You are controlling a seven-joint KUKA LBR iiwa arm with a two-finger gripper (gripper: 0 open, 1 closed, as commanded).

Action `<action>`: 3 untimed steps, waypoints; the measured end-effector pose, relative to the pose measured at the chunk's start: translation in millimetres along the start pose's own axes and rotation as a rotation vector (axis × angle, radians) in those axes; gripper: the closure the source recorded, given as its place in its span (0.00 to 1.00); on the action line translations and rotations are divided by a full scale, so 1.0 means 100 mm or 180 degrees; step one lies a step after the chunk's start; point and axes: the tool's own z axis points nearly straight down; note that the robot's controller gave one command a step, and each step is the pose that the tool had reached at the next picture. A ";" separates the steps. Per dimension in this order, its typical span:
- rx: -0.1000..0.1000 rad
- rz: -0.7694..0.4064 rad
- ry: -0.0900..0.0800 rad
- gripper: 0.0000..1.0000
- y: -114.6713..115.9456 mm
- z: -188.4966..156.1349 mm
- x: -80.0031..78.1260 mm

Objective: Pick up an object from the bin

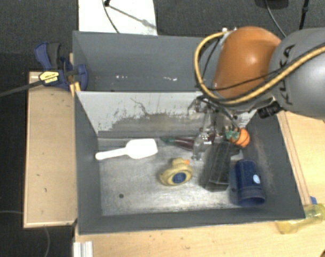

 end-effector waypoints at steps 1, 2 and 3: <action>-0.0003 -0.0087 -0.0029 0.00 -0.14 0.35 0.04; 0.0000 0.0304 -0.0032 1.00 -0.06 1.32 0.08; 0.0000 0.0306 -0.0032 1.00 -0.06 1.32 0.08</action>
Offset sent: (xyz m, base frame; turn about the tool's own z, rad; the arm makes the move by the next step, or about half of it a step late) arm -0.0119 -0.0055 -0.1375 0.0937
